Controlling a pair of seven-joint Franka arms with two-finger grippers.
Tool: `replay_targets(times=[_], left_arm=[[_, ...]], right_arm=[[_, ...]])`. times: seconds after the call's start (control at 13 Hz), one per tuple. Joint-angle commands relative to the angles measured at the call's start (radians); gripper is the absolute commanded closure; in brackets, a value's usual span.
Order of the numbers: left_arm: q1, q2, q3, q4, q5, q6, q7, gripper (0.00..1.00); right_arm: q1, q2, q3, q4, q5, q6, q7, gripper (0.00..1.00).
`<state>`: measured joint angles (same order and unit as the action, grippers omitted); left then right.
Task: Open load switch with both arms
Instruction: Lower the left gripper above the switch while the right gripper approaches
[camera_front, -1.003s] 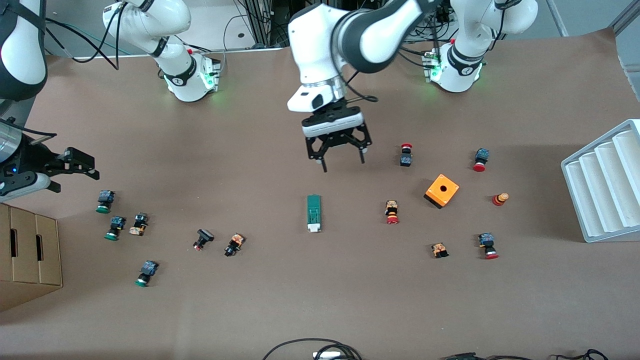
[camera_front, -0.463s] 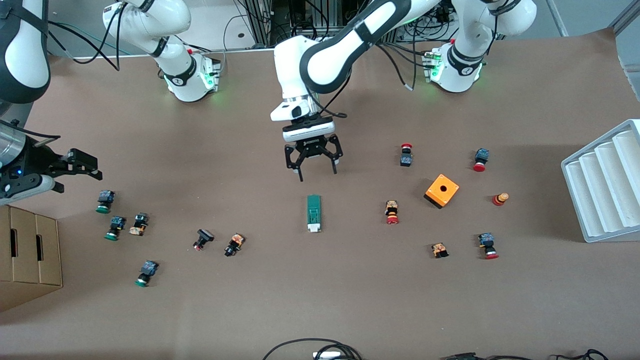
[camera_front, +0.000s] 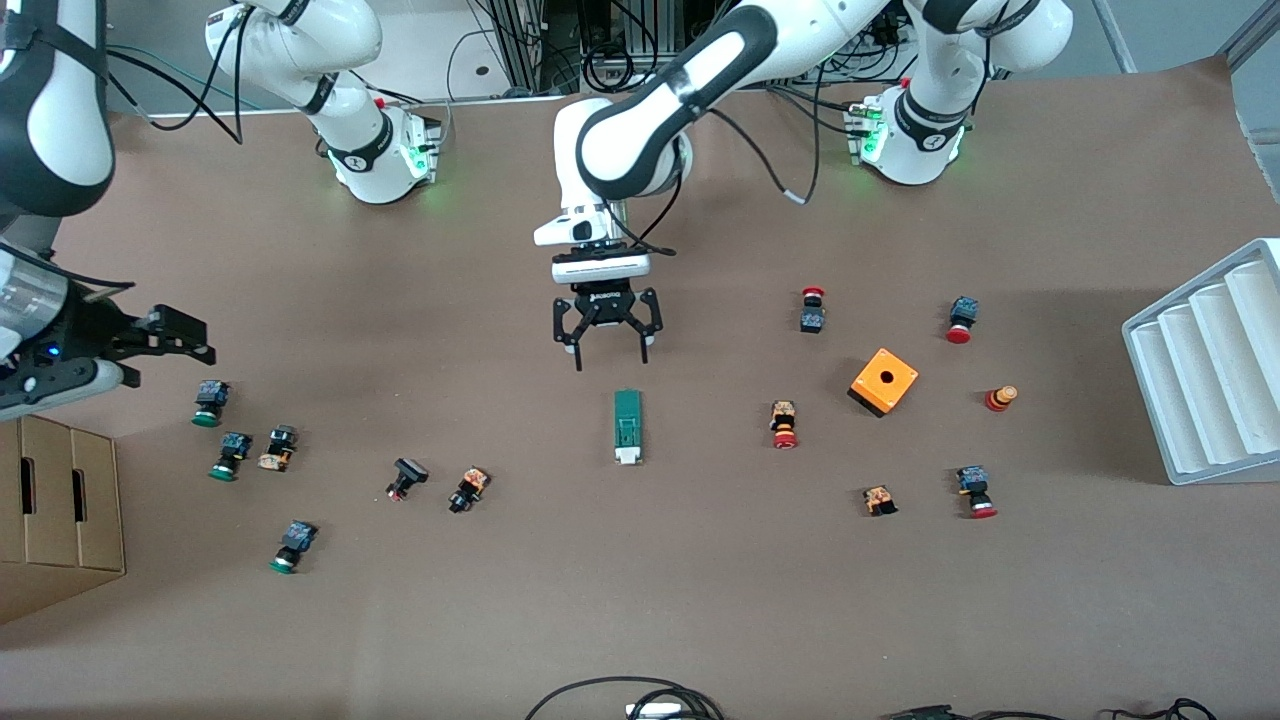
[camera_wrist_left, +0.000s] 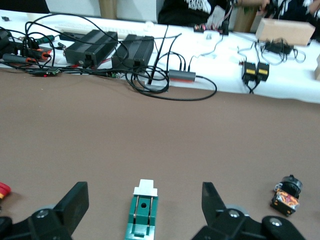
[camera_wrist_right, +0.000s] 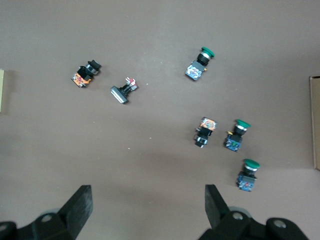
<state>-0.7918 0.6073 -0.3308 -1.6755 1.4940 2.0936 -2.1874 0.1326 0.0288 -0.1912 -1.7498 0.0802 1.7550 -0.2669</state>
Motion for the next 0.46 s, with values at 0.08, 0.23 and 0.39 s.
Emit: replay_targets(times=[0.08, 0.23, 0.39], left_arm=[[-0.029, 0.055, -0.045, 0.01, 0.11, -0.142, -0.181, 0.0], [-0.027, 0.095, -0.059, 0.01, 0.152, -0.199, -0.204, 0.0], [-0.027, 0.143, -0.066, 0.014, 0.213, -0.236, -0.238, 0.0]], right_arm=[[0.068, 0.043, 0.007, 0.049, -0.008, -0.017, 0.194, 0.0], [0.102, 0.086, 0.009, 0.082, -0.002, -0.017, 0.292, 0.0], [0.133, 0.149, 0.009, 0.143, 0.051, -0.047, 0.421, 0.0]])
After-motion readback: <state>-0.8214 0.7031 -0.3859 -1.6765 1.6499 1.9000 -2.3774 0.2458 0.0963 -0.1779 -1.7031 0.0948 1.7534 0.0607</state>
